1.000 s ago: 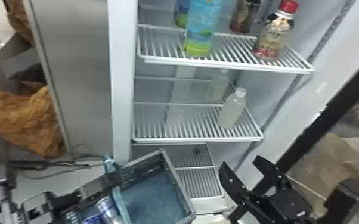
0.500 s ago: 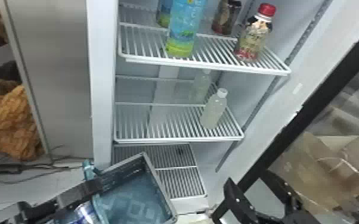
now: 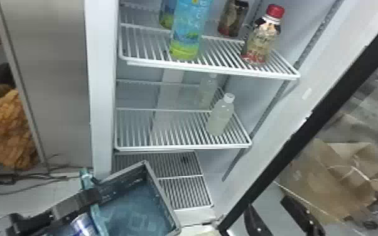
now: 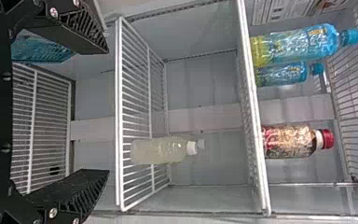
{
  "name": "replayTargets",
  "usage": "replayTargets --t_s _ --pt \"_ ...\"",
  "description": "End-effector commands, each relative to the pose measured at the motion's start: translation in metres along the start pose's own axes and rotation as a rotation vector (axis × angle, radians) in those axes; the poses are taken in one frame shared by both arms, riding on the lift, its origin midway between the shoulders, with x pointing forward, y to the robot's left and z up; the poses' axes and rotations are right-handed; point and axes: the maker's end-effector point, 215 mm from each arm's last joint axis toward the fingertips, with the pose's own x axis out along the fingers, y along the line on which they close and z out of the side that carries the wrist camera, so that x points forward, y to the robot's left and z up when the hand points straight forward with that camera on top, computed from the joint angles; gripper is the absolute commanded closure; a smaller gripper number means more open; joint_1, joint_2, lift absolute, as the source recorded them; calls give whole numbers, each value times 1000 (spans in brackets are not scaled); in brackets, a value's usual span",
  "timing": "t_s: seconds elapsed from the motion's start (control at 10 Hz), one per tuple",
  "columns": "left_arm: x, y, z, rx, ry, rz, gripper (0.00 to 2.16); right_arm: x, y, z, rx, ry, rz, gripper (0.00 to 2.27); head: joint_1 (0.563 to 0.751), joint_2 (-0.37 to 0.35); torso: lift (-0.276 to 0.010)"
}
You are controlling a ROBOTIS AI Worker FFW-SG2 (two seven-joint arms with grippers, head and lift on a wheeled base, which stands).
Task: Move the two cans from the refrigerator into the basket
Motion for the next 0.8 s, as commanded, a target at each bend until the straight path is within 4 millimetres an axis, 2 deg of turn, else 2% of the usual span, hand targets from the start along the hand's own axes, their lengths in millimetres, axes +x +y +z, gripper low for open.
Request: replayTargets --t_s 0.0,0.7 --pt "-1 -2 1 4 -3 -2 1210 -3 0 -6 -6 11 -4 137 695 -350 -219" --pt "-11 -8 11 34 -31 6 1211 0 -1 -10 -26 13 9 137 695 -350 -219"
